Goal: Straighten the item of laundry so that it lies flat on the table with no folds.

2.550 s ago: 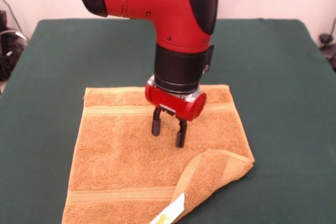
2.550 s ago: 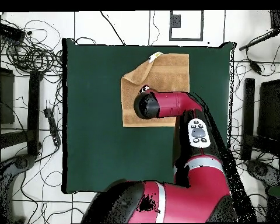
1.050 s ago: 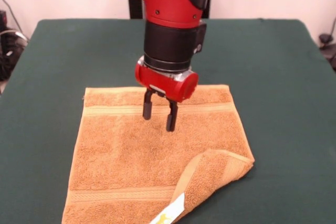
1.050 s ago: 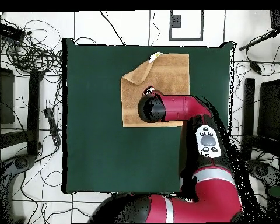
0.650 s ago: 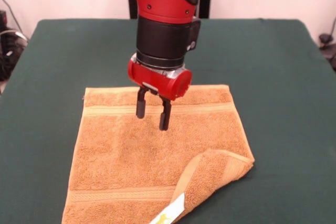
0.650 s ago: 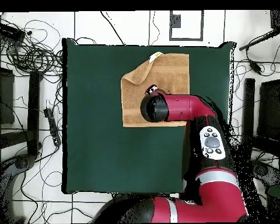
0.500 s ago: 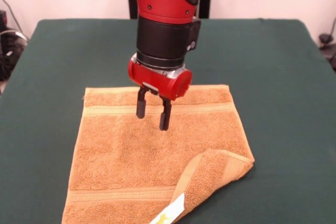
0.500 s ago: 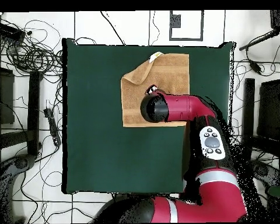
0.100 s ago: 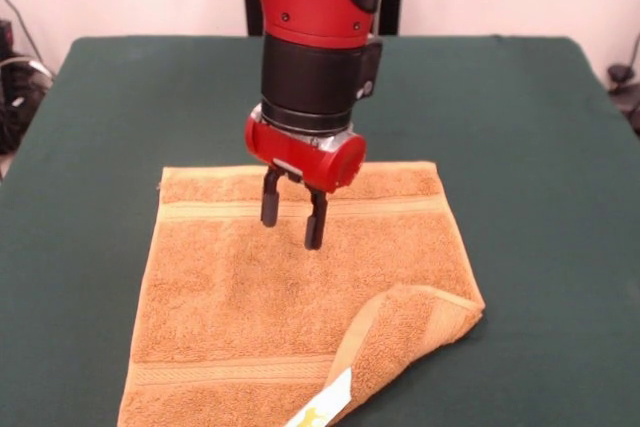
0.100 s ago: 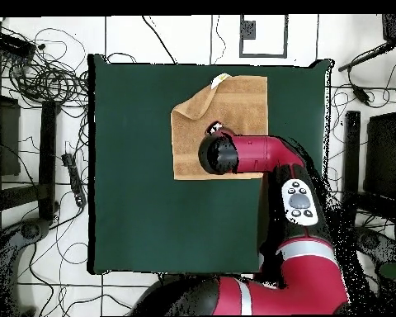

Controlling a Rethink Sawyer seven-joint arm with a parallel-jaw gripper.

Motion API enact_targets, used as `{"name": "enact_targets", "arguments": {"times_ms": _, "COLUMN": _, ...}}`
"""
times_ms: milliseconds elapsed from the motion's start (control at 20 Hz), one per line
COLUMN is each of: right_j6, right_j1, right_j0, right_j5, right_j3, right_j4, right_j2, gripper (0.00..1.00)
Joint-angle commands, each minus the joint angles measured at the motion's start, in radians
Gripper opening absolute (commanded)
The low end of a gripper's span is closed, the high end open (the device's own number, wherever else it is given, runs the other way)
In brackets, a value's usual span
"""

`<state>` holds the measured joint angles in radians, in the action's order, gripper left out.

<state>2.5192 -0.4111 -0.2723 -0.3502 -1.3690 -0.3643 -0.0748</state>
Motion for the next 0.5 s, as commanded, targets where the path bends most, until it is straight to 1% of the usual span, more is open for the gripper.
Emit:
{"name": "enact_targets", "arguments": {"times_ms": 50, "right_j6": 0.034, "right_j1": 0.139, "right_j0": 0.0, "right_j5": 0.093, "right_j3": -0.044, "right_j4": 0.001, "right_j2": -0.087, "gripper": 1.0}}
{"name": "enact_targets", "arguments": {"times_ms": 250, "right_j6": 0.019, "right_j1": 0.169, "right_j0": 0.006, "right_j5": 0.095, "right_j3": -0.021, "right_j4": -0.005, "right_j2": -0.082, "gripper": 1.0}}
{"name": "enact_targets", "arguments": {"times_ms": 500, "right_j6": 0.004, "right_j1": 0.176, "right_j0": -0.007, "right_j5": 0.101, "right_j3": -0.031, "right_j4": -0.003, "right_j2": -0.096, "gripper": 1.0}}
